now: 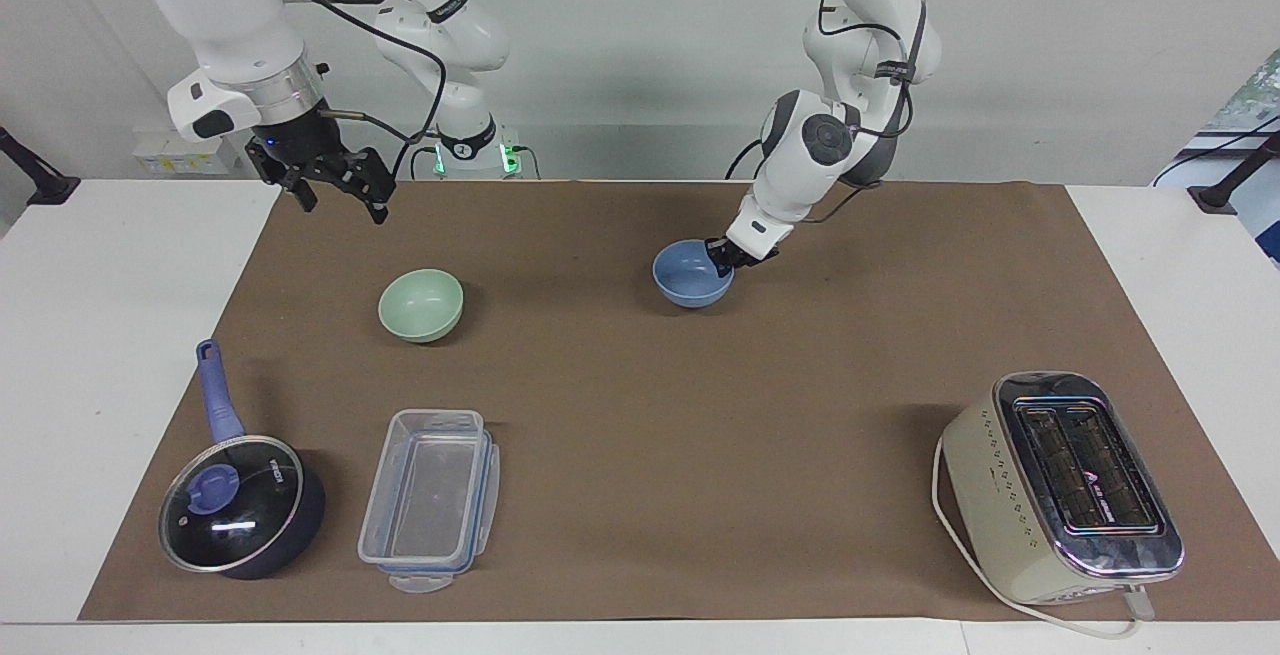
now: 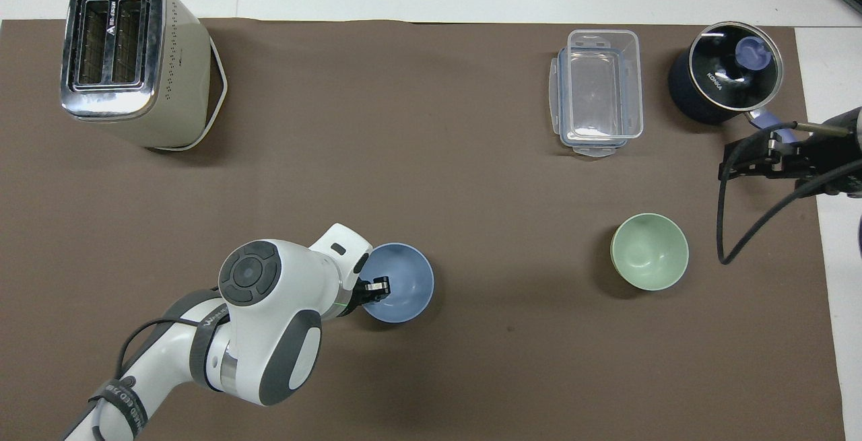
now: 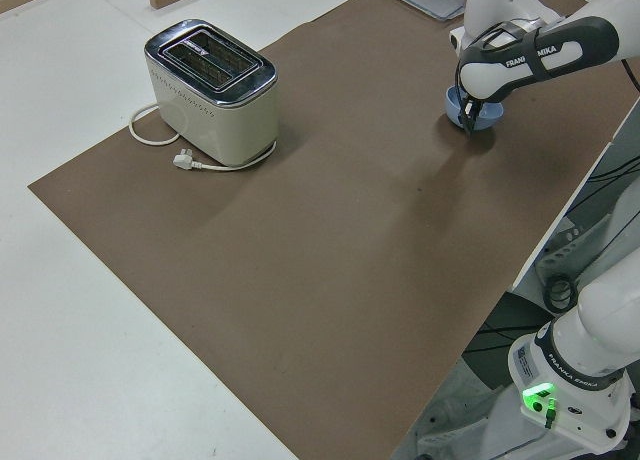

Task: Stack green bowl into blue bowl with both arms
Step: 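Drag the blue bowl with the left gripper toward the table center, then open the left gripper to release the blue bowl rim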

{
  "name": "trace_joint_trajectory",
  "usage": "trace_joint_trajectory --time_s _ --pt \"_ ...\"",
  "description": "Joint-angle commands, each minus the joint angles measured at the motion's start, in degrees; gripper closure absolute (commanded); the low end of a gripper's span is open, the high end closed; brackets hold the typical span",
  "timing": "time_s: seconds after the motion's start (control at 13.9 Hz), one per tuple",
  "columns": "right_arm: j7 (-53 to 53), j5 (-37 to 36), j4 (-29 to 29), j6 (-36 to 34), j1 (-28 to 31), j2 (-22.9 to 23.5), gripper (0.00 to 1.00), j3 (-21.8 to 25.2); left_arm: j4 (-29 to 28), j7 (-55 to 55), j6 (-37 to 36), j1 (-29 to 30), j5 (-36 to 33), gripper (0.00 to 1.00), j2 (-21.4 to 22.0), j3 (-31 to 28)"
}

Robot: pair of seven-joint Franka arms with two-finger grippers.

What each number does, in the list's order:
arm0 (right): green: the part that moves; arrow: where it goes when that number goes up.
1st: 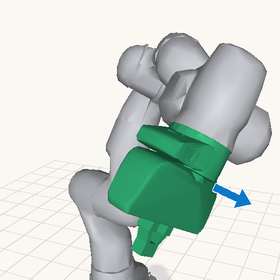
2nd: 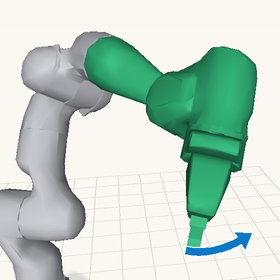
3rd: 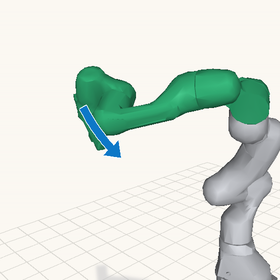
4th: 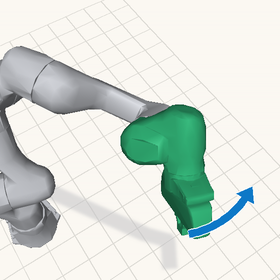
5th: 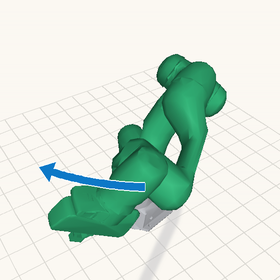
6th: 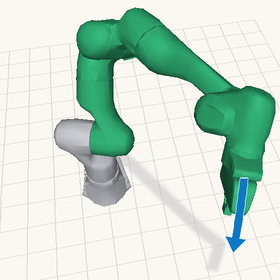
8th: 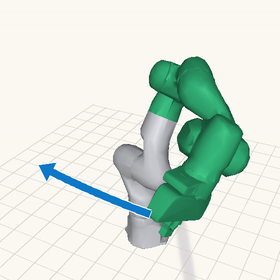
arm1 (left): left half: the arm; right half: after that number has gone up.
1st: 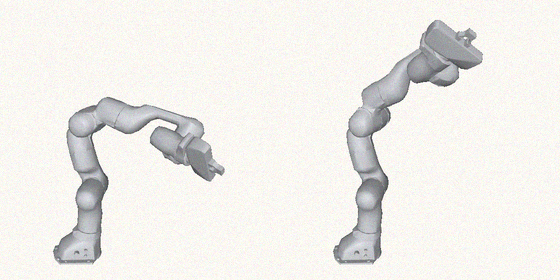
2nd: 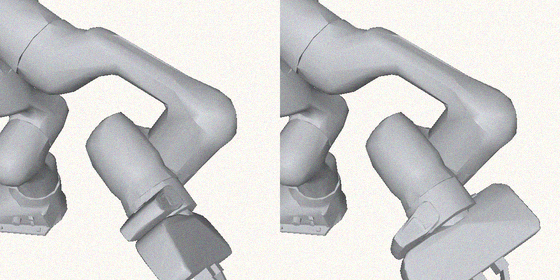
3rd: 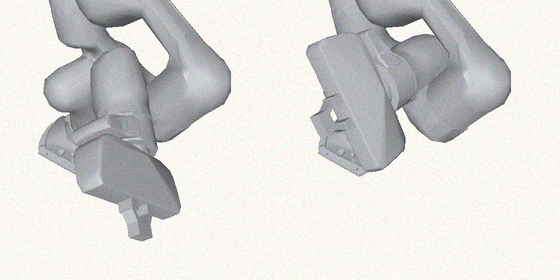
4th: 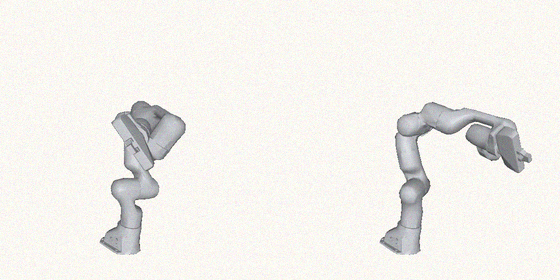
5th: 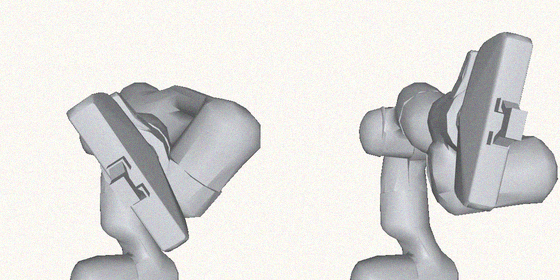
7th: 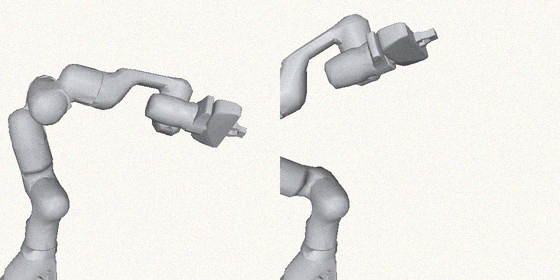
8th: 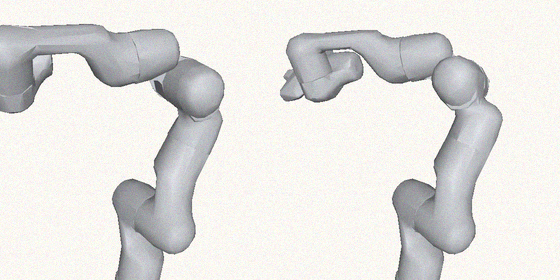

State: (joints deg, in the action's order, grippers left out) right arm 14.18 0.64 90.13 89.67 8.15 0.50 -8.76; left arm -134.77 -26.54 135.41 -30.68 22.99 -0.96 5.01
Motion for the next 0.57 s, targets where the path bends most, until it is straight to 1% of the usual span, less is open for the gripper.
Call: trace_joint_trajectory --time_s 0.0,0.07,0.29,0.5 --pt "0.49 0.15 -0.31 -0.54 0.55 -0.24 0.00 -0.47 -0.41 -0.27 0.74 -0.62 1.09 0.00 0.95 -1.23" --pt "0.49 0.15 -0.31 -0.54 0.55 -0.24 0.00 -0.47 0.55 0.34 -0.23 0.52 1.18 0.00 1.57 -1.23" --pt "0.49 0.24 -0.31 -0.54 0.55 -0.24 0.00 -0.47 5.54 2.27 -8.03 6.66 0.12 0.00 2.10 -1.40" --pt "0.49 0.24 -0.31 -0.54 0.55 -0.24 0.00 -0.47 11.96 11.57 -16.64 16.06 -1.02 0.00 1.31 -1.49"
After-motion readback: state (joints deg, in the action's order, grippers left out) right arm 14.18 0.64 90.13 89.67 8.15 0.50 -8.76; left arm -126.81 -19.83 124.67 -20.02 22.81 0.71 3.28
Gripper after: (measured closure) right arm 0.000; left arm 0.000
